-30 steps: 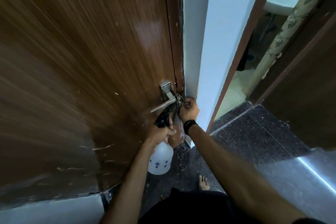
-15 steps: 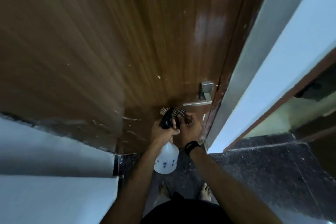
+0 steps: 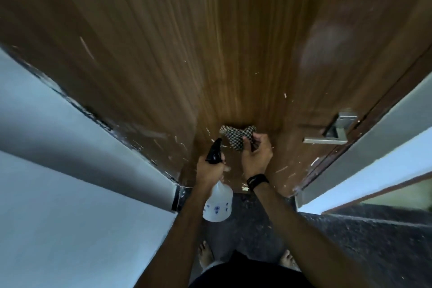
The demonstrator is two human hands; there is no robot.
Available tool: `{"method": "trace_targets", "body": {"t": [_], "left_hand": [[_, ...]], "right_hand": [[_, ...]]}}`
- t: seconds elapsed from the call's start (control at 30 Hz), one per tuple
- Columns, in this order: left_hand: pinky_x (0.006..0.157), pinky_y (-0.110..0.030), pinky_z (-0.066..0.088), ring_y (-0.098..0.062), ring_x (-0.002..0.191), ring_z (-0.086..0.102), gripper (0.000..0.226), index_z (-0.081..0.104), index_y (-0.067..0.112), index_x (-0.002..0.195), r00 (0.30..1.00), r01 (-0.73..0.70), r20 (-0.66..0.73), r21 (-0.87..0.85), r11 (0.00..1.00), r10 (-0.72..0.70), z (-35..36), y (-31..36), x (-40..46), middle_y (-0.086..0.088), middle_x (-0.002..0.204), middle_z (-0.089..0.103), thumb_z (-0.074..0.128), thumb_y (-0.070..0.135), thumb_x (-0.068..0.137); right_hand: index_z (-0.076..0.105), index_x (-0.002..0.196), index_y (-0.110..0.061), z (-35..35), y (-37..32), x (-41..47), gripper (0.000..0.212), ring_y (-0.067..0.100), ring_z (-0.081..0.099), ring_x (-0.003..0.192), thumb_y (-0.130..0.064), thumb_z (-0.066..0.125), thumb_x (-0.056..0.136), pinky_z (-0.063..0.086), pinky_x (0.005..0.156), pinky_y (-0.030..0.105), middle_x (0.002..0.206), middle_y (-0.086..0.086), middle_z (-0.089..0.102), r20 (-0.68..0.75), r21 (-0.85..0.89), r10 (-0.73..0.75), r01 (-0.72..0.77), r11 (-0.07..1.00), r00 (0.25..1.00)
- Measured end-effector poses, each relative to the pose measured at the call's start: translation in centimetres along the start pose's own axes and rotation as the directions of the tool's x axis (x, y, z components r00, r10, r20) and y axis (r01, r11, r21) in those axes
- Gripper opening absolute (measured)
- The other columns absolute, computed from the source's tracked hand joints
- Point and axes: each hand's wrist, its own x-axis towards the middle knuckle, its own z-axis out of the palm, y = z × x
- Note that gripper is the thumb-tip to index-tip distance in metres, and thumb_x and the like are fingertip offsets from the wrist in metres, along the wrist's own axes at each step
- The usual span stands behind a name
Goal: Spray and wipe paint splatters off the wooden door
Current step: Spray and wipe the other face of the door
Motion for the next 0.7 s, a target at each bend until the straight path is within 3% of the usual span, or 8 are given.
{"method": "trace_targets", "body": {"t": [0.17,0.27,0.37,0.43,0.5,0.57,0.63,0.7], "left_hand": [[0.047,-0.027,0.043,-0.013,0.041,0.047,0.024,0.067,0.013,0.083,0.997,0.026,0.071,0.022,0.999,-0.028,-4.6,-1.6,3.0,-0.004,0.067,0.063,0.067,-0.01,0.075],[0.052,-0.028,0.046,-0.013,0.048,0.053,0.031,0.069,0.01,0.097,0.99,0.054,0.132,0.036,0.998,-0.058,-7.1,-3.0,5.0,-0.003,0.079,0.07,0.075,0.0,0.068],[0.052,-0.027,0.045,-0.015,0.052,0.053,0.024,0.069,0.013,0.089,0.979,0.04,0.198,0.083,0.996,-0.056,-9.3,-3.9,6.5,-0.002,0.078,0.069,0.074,-0.002,0.071],[0.051,-0.026,0.044,-0.015,0.051,0.054,0.025,0.07,0.014,0.091,0.974,0.054,0.215,0.102,0.993,-0.075,-10.7,-4.3,7.1,-0.004,0.079,0.069,0.075,-0.002,0.072],[0.053,-0.027,0.045,-0.015,0.053,0.056,0.038,0.069,0.012,0.105,0.973,0.094,0.2,0.12,0.988,-0.116,-12.4,-4.4,8.1,-0.006,0.083,0.072,0.079,0.003,0.069],[0.053,-0.028,0.046,-0.014,0.051,0.055,0.047,0.067,0.011,0.113,0.968,0.122,0.205,0.125,0.985,-0.146,-13.6,-4.4,9.4,-0.005,0.083,0.072,0.08,0.003,0.068],[0.051,-0.028,0.045,-0.012,0.049,0.053,0.043,0.067,0.01,0.112,0.963,0.118,0.226,0.122,0.985,-0.143,-14.5,-4.3,10.2,-0.004,0.081,0.07,0.079,0.0,0.072],[0.052,-0.029,0.044,-0.013,0.051,0.052,0.033,0.068,0.012,0.104,0.962,0.095,0.244,0.122,0.988,-0.122,-15.1,-3.9,10.5,-0.003,0.081,0.067,0.077,-0.003,0.075]], "right_hand": [[0.064,0.1,-0.009,4.1,-0.8,-2.1,0.014,0.016,0.059,0.086,-0.018,0.07,0.091,0.045,0.076,0.023,0.093,0.003,0.065,-0.09,0.032,0.216,-0.214,0.976,0.972],[0.063,0.104,-0.007,6.5,-0.8,-3.4,0.018,0.016,0.056,0.087,-0.02,0.069,0.093,0.036,0.073,0.015,0.095,0.003,0.063,-0.145,0.028,0.399,-0.4,0.916,0.905],[0.055,0.098,-0.007,9.7,-1.4,-4.2,0.016,0.02,0.054,0.09,-0.01,0.07,0.091,0.043,0.078,0.018,0.096,0.011,0.059,-0.131,0.131,0.561,-0.546,0.827,0.817],[0.049,0.097,-0.009,11.4,-2.3,-4.7,0.021,0.02,0.052,0.087,-0.006,0.069,0.09,0.04,0.06,0.005,0.098,0.012,0.057,-0.095,0.19,0.609,-0.587,0.787,0.787],[0.046,0.094,-0.008,13.0,-3.9,-4.9,0.024,0.018,0.052,0.075,-0.004,0.069,0.089,0.036,0.051,0.002,0.093,0.009,0.054,-0.107,0.242,0.594,-0.559,0.793,0.797],[0.047,0.089,-0.011,14.3,-4.8,-4.6,0.026,0.013,0.051,0.069,-0.005,0.072,0.087,0.041,0.054,0.005,0.086,0.006,0.054,-0.115,0.249,0.539,-0.501,0.829,0.834],[0.047,0.081,-0.021,15.1,-4.8,-4.5,0.032,0.015,0.054,0.072,-0.007,0.076,0.084,0.053,0.064,0.023,0.082,0.002,0.054,-0.108,0.272,0.511,-0.469,0.84,0.853],[0.046,0.079,-0.022,15.3,-4.4,-4.7,0.035,0.017,0.053,0.073,-0.003,0.076,0.082,0.05,0.066,0.033,0.077,-0.001,0.052,-0.149,0.235,0.505,-0.466,0.853,0.85]]}}
